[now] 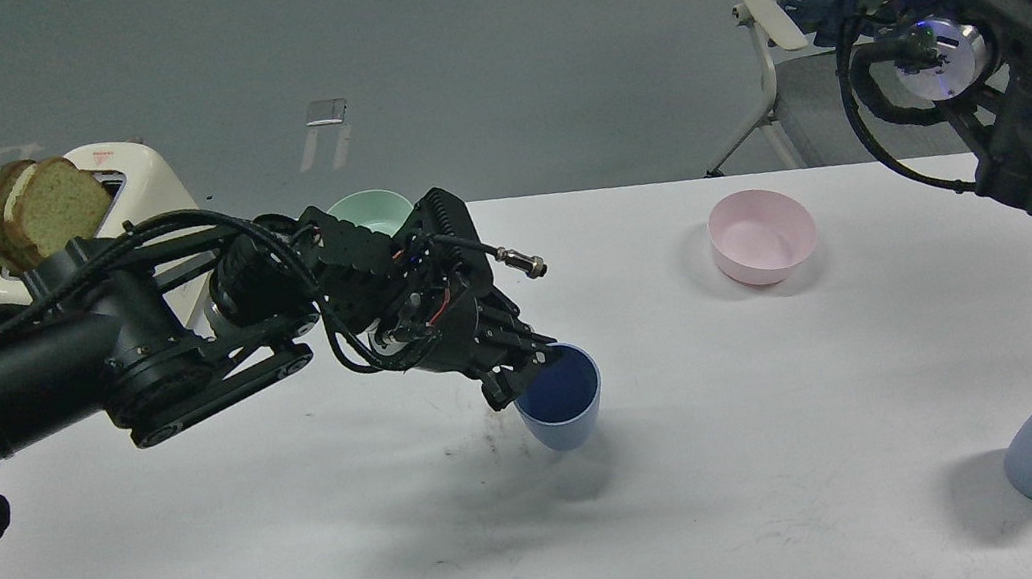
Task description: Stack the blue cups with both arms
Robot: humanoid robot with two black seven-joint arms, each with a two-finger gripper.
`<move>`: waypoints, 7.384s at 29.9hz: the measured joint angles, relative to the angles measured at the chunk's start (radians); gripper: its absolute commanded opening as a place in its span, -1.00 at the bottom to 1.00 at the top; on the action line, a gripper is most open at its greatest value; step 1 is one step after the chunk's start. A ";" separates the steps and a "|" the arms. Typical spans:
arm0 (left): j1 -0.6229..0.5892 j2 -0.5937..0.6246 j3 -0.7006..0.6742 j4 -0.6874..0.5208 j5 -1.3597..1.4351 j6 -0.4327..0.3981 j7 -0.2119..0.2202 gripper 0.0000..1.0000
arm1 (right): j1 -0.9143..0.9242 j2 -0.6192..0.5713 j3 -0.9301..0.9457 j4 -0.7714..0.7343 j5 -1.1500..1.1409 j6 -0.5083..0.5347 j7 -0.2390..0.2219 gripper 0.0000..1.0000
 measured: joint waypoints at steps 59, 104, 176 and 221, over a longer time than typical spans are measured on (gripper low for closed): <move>-0.033 0.086 -0.234 0.325 -1.510 0.000 0.000 0.86 | -0.248 -1.296 -0.553 1.014 -0.768 -0.270 0.000 1.00; -0.013 0.060 -0.235 0.319 -1.500 0.000 0.000 0.86 | -0.362 -1.210 -0.724 0.991 -0.968 -0.284 0.000 -0.46; -0.012 0.051 -0.227 0.328 -1.497 0.000 0.000 0.86 | 0.622 -0.074 -1.112 0.862 -0.902 -0.121 0.000 -1.00; 0.000 0.041 -0.239 0.459 -1.534 0.002 0.000 0.90 | 0.488 -0.390 -0.939 0.589 -0.336 -0.127 0.000 0.96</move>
